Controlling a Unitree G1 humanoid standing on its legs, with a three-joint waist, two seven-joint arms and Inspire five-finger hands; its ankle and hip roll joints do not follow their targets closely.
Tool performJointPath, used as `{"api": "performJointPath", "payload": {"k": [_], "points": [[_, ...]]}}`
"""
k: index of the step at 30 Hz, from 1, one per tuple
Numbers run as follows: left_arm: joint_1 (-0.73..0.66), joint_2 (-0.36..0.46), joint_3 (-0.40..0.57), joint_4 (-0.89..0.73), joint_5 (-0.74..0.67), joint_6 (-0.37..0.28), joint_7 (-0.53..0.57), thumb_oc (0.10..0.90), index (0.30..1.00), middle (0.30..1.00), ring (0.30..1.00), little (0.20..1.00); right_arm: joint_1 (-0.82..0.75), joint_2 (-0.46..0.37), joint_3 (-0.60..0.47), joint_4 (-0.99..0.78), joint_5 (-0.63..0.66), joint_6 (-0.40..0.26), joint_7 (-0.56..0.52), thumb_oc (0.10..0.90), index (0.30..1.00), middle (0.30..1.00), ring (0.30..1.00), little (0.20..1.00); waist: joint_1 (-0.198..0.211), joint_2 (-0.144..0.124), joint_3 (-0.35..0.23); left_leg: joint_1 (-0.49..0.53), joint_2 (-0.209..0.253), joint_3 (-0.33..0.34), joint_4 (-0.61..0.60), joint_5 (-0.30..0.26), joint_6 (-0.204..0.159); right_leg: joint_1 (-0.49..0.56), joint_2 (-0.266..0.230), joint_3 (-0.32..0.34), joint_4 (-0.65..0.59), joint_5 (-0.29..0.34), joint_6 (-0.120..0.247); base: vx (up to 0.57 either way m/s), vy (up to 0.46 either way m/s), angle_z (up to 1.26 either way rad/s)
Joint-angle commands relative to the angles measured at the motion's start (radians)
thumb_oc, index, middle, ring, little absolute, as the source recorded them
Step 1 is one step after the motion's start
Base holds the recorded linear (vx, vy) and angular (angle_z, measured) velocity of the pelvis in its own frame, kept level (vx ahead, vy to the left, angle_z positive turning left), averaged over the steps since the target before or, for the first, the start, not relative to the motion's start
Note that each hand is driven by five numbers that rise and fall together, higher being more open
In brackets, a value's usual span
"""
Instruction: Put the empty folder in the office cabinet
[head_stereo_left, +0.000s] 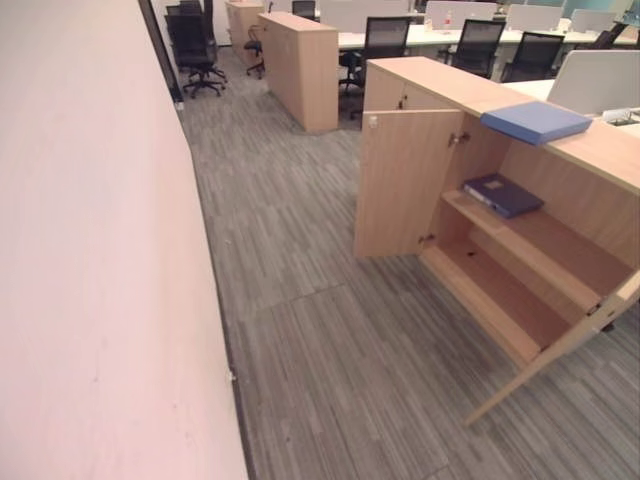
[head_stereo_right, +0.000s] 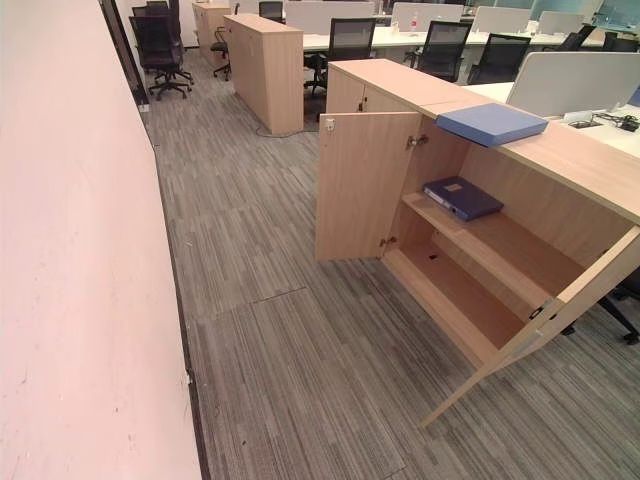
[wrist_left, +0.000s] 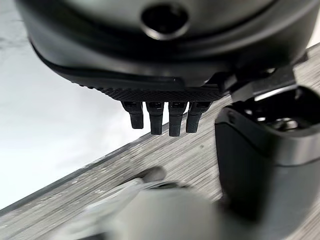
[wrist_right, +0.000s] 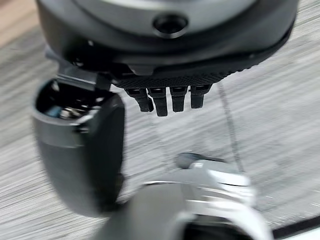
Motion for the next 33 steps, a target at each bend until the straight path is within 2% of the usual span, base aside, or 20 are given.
{"api": "performJointPath", "payload": {"k": [1,5,11,14,20,28,33], "points": [[-0.056,-0.011,0.014,0.049,-0.009,-0.011,0.028,0.800,0.900,0.900,0.900,0.900,-0.019,-0.014,0.033,0.025,0.006,0.000,0.011,0.800,0.900,0.900,0.900,0.900,-0.003,0.006,0.010,0.078,0.031,-0.056,-0.008,-0.132,-0.074,-0.031,-0.105,-0.040,-0.082,0.123,0.133,0.00,0.000,0.00],[-0.055,-0.015,0.030,0.055,-0.025,-0.010,0.034,0.800,0.900,0.900,0.900,0.900,-0.015,-0.011,0.036,0.026,0.002,0.001,0.014,0.800,0.900,0.900,0.900,0.900,-0.002,0.006,0.009,0.080,0.030,-0.059,-0.008,-0.133,-0.074,-0.029,-0.105,-0.043,-0.082,0.122,0.133,0.00,0.000,0.00],[-0.064,-0.010,-0.019,0.013,0.085,-0.036,0.150,0.800,0.900,0.900,0.900,0.900,-0.021,-0.001,0.039,0.027,-0.001,-0.010,-0.025,0.800,0.900,0.900,0.900,0.900,0.004,-0.001,0.010,0.083,0.031,-0.066,-0.008,-0.134,-0.076,-0.022,-0.105,-0.049,-0.082,0.119,0.134,0.00,-0.007,0.02],[-0.065,-0.010,-0.024,0.006,0.081,-0.045,0.164,0.800,0.900,0.900,0.900,0.900,-0.022,0.003,0.040,0.025,0.007,-0.017,-0.035,0.800,0.900,0.900,0.900,0.900,0.005,-0.004,0.013,0.085,0.032,-0.067,-0.008,-0.134,-0.078,-0.021,-0.105,-0.052,-0.082,0.118,0.135,0.00,-0.010,0.03],[-0.059,-0.029,0.005,0.039,-0.012,-0.033,0.094,0.800,0.900,0.900,0.900,0.900,-0.025,-0.001,0.042,0.034,0.013,-0.013,-0.019,0.800,0.900,0.900,0.900,0.900,0.003,-0.003,0.011,0.087,0.037,-0.064,-0.008,-0.135,-0.080,-0.019,-0.105,-0.054,-0.082,0.116,0.133,0.00,0.000,0.00],[-0.052,-0.018,-0.011,0.061,-0.008,-0.016,-0.024,0.800,0.900,0.900,0.900,0.900,-0.025,-0.053,0.036,0.051,-0.022,0.006,0.037,0.800,0.900,0.900,0.900,0.900,-0.008,0.001,0.006,0.093,0.045,-0.056,-0.008,-0.138,-0.084,-0.017,-0.096,-0.049,-0.082,0.111,0.130,0.01,-0.015,0.00],[-0.058,-0.009,-0.021,0.066,0.010,-0.012,-0.039,0.800,0.900,0.900,0.900,0.900,-0.026,-0.075,0.032,0.058,-0.034,0.011,0.052,0.800,0.900,0.900,0.900,0.900,-0.012,0.001,0.008,0.096,0.052,-0.053,-0.008,-0.137,-0.089,-0.017,-0.090,-0.049,-0.082,0.106,0.127,0.01,-0.051,-0.01]]}}
